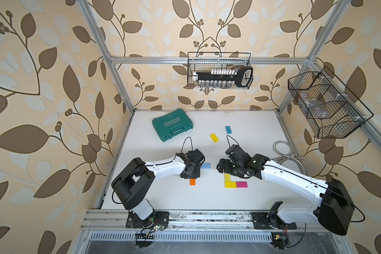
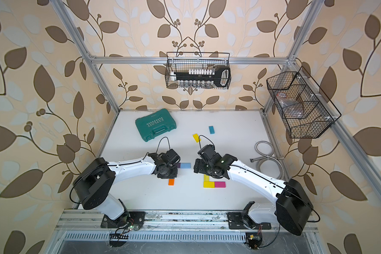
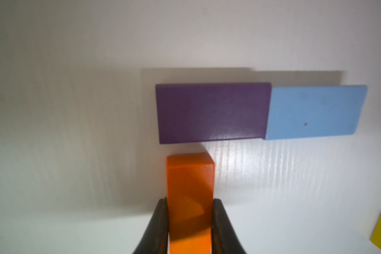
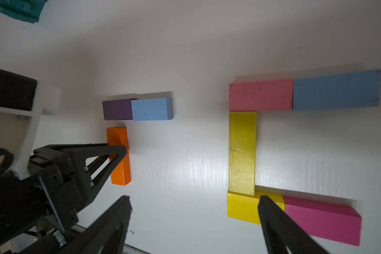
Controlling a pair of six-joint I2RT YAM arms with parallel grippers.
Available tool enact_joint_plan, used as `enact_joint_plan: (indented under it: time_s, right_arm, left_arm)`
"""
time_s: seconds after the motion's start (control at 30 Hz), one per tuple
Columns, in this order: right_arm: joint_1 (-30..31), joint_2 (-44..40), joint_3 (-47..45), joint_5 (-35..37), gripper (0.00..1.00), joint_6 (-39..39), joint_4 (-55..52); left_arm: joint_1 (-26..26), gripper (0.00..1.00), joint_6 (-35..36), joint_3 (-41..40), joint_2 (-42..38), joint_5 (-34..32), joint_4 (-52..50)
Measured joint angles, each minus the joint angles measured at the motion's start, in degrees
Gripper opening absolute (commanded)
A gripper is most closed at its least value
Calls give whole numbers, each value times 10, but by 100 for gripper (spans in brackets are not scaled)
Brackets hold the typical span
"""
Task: Assemble the letter c with building blocks
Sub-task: Assemble the building block at the center of the board.
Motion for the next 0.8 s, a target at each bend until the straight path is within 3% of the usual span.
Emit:
enact_joint_plan:
  time_s: [0.13,0.37,0.53,0.8]
  right_arm:
    - [0,0,0,0,89,0,0]
    - [0,0,0,-2,89,0,1]
    - [0,0,0,-2,89,0,1]
    - [0,0,0,-2,90,-2,0]
  left_arm:
    - [0,52,0,0,3,-1,-2]
    - [7,74,5,0,1,-2,-7]
    - [7,98,9,0,-38,2,-34]
    - [7,99,-17,-6,-182,55,-80]
